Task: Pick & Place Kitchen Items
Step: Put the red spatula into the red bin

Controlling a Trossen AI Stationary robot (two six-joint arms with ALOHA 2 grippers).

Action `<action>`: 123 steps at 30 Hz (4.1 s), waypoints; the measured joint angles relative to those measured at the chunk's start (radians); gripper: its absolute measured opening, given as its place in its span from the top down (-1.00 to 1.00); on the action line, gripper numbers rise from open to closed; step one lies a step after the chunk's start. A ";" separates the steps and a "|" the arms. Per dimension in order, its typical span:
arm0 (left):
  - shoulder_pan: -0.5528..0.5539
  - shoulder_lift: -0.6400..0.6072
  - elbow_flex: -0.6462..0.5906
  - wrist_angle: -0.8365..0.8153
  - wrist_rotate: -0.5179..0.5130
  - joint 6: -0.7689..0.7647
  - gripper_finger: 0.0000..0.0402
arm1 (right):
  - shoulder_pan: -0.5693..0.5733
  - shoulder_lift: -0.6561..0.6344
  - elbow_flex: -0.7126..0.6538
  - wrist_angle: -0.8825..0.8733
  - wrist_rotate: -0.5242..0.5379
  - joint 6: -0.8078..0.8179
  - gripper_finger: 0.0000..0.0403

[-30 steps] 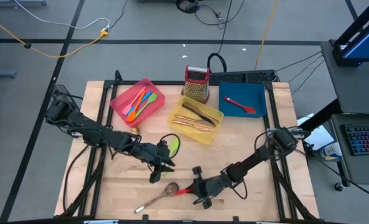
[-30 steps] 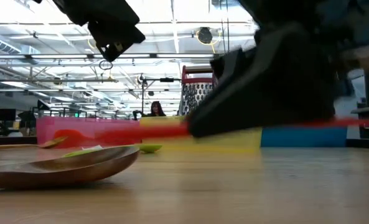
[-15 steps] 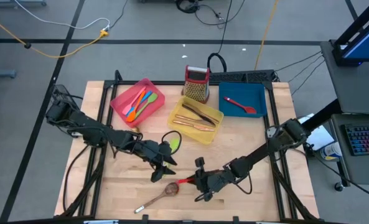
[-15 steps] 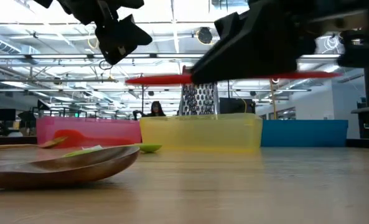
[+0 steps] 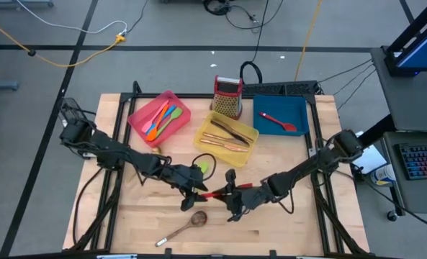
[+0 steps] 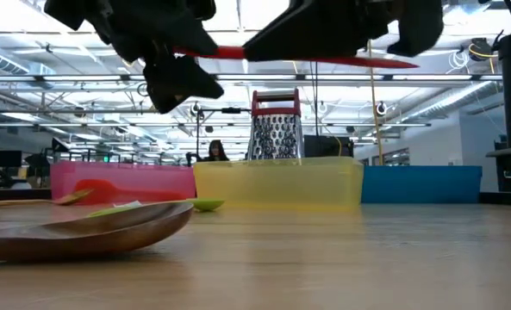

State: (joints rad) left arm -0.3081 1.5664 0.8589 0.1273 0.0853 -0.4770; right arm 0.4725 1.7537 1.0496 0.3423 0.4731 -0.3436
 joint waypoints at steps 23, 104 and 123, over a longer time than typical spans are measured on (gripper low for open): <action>0.019 0.000 0.000 0.069 -0.007 0.010 0.09 | -0.016 -0.008 0.000 -0.032 -0.002 -0.033 0.78; 0.223 -0.414 0.001 -0.730 -0.556 -0.037 0.79 | 0.066 -0.008 -0.001 -0.037 0.103 -0.035 0.36; 0.416 -0.421 0.001 -1.076 -0.636 -0.132 0.82 | 0.066 -0.008 -0.001 -0.034 0.103 -0.009 0.36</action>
State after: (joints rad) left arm 0.1080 1.1452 0.8597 -0.9485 -0.5506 -0.6086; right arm 0.5388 1.7458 1.0489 0.3088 0.5758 -0.3527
